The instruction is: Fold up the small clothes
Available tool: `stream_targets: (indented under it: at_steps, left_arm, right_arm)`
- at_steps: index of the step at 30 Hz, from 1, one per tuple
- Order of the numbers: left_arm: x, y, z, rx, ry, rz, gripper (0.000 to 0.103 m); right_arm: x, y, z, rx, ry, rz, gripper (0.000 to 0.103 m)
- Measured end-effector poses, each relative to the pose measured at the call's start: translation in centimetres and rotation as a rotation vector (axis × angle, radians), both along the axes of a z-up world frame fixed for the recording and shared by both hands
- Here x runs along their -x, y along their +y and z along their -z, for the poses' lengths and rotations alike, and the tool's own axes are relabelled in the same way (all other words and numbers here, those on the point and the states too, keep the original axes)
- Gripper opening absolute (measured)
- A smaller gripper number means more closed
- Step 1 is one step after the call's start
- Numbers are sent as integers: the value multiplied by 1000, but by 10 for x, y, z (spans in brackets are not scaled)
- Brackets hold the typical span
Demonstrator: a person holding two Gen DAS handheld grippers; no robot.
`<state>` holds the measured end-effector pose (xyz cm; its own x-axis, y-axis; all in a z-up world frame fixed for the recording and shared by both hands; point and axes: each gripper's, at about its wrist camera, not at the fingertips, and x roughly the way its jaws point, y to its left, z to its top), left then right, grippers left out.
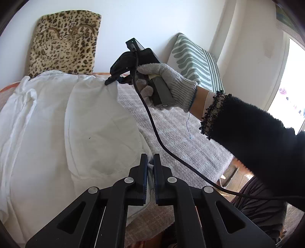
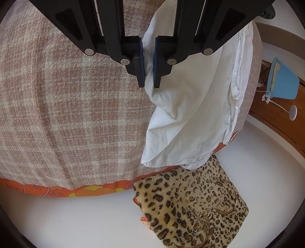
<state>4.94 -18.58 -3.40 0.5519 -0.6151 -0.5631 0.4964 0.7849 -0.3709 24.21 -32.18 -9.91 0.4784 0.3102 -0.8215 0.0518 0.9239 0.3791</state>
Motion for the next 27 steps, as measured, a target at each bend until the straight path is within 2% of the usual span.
stream_targets:
  at_steps: [6,14,27]
  left_arm:
    - [2,26,0,78,19,-41,4]
    - [10,66,0,122,0,-107,3]
    - [18,122,15,167,32,-229,3]
  right_arm:
    - [-2,27,-29,85,-38,13,5]
    - [-16,80,-59,179,-43,-1,3]
    - [-53,190,-48,309,13,-121,3]
